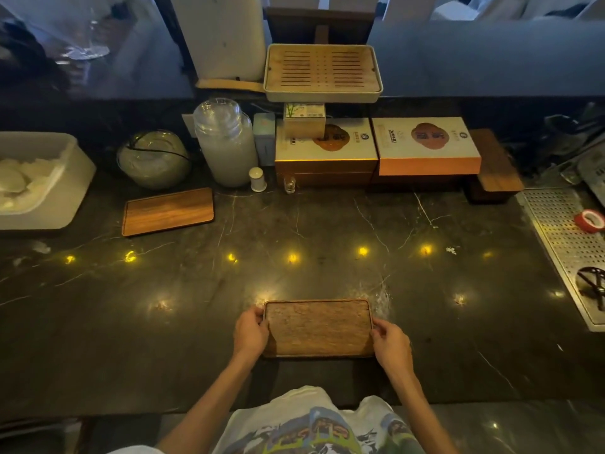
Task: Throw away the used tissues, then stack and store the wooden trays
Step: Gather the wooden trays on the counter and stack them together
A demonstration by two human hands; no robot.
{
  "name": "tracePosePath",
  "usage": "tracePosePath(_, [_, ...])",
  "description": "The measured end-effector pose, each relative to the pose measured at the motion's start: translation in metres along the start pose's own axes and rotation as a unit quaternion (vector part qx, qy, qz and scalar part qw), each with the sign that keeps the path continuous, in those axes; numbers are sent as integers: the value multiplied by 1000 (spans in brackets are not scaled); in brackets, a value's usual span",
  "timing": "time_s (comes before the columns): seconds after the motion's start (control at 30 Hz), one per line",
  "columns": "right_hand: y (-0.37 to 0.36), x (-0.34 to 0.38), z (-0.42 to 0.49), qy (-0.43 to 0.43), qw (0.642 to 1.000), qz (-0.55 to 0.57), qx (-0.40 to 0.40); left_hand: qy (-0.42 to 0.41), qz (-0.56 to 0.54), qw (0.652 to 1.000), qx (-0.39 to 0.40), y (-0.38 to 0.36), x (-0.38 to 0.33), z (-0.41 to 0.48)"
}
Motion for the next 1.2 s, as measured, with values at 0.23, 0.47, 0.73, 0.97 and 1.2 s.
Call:
tracePosePath(0.23, [-1, 5, 6, -5, 999, -52, 7, 9, 35, 999, 24, 3, -2, 9])
tracePosePath(0.47, [2, 10, 11, -43, 994, -97, 28, 82, -51, 990, 103, 5, 10, 22])
tracePosePath(0.73, [-64, 215, 49, 148, 979, -127, 60, 73, -86, 992, -57, 153, 10, 128])
tracePosePath(0.97, [-178, 389, 82, 177, 965, -85, 172, 74, -35, 974, -210, 292, -1, 224])
tracePosePath(1.2, [-258, 439, 117, 124, 966, -101, 202, 140, -18, 966, -217, 329, 29, 282])
Point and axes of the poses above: each hand's wrist, its own z-axis towards the middle knuckle, its own y-axis out of the back of the hand, x = y × z, the point moved 8 cm from there along z, towards the middle knuckle, and after that the axes turned 1 degree about -z, right-handed, at the moved point
